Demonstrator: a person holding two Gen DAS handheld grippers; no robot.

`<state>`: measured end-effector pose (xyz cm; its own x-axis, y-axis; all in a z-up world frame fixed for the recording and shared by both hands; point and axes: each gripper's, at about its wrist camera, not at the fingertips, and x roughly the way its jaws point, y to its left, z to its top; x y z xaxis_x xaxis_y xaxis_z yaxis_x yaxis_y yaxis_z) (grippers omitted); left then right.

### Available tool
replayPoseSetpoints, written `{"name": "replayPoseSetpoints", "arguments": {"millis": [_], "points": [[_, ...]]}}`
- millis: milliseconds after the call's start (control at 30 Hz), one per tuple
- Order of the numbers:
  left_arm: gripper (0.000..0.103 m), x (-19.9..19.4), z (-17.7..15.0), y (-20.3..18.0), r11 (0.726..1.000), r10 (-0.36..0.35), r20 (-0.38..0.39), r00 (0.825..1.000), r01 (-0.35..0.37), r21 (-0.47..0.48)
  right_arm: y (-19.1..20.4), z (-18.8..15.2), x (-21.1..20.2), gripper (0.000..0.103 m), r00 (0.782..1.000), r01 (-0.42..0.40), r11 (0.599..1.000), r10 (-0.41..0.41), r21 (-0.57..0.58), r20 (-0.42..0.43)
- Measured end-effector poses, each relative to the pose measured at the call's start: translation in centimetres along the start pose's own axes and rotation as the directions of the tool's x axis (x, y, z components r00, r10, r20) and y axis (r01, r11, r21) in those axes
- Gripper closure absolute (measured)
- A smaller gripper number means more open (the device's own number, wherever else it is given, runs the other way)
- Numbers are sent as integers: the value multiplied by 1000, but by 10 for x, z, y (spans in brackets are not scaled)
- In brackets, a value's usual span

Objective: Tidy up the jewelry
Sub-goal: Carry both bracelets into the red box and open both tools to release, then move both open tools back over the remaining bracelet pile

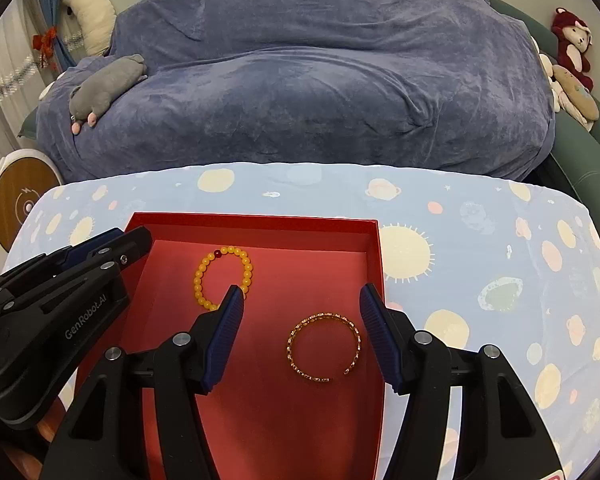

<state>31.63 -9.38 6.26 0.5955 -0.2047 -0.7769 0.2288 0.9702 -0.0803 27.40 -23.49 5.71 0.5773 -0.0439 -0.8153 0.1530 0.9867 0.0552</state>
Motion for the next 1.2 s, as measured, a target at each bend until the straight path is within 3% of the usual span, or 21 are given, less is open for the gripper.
{"name": "replayPoseSetpoints", "arguments": {"millis": [300,633,967,1200], "points": [[79,-44,-15,9,1000,12,27,1000,-12,-4,-6,-19,-48,44,999,-8,1000,7,24,31],[71,-103,-81,37,999,43,28,999,-43,-15,-15,-80,-109,44,999,14,1000,-15,12,48],[71,-109,-182,56,996,62,-115,991,-69,-54,-16,-172,-130,44,999,14,999,-13,43,-42],[71,-100,-215,52,996,45,-155,987,-55,-67,-17,-215,-129,44,995,11,996,-2,83,-103]]}}
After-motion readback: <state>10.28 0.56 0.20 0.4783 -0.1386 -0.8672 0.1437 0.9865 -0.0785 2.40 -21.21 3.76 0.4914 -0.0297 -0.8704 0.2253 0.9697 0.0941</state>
